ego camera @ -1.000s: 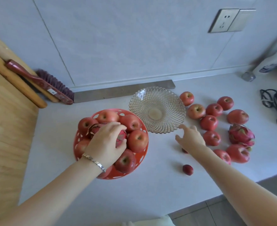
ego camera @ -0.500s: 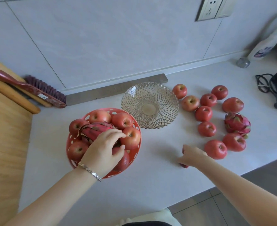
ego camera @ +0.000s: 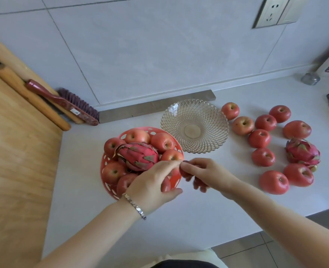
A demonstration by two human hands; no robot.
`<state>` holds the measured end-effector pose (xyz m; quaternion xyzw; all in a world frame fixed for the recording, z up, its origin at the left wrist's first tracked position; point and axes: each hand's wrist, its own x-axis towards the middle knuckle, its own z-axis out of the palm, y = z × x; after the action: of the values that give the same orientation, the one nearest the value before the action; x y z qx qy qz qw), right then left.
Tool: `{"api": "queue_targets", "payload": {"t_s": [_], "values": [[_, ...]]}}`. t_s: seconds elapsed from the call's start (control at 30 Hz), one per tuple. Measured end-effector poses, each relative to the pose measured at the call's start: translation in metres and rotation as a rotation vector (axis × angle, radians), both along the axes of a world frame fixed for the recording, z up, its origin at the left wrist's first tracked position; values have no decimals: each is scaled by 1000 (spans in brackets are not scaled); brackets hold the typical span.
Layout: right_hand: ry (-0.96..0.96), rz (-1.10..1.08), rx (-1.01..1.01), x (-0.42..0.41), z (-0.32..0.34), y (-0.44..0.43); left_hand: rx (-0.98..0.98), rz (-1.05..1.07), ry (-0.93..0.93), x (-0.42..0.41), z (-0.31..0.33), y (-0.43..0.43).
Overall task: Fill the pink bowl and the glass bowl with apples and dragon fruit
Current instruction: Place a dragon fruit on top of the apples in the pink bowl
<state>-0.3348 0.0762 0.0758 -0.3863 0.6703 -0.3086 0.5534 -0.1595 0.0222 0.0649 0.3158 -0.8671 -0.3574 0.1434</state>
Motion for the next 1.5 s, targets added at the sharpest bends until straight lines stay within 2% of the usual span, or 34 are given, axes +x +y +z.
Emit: {"api": "queue_targets", "payload": {"t_s": [0.1,0.2,0.3,0.37,0.43,0.47,0.57,0.63,0.9,1.07,1.23,1.5], "values": [[-5,117,-89,29,25,-9,-5,107,141,4,3,2],[73,189,-133,45,29,-16,-136,216,217,17,3,0],[66,79,-71,45,24,-27,-217,417,148,36,-1,-7],[-45,-10,5,39,19,-34,-149,598,29,48,-1,-16],[-104,-56,13,33,12,-41,-42,680,-100,57,-3,-25],[-40,-62,-7,31,6,-44,-7,687,-134,59,-6,-28],[356,-47,-133,31,-2,-51,85,695,-171,60,-17,-33],[467,-52,-221,33,-5,-53,132,726,-186,59,-21,-34],[632,19,-337,42,-30,-66,210,723,-109,61,-24,-43],[743,144,-319,47,-37,-77,277,775,5,64,-26,-38],[732,77,-287,42,-42,-78,210,851,-36,74,-31,-41],[721,173,-219,36,-42,-79,237,859,-34,71,-26,-46]]}}
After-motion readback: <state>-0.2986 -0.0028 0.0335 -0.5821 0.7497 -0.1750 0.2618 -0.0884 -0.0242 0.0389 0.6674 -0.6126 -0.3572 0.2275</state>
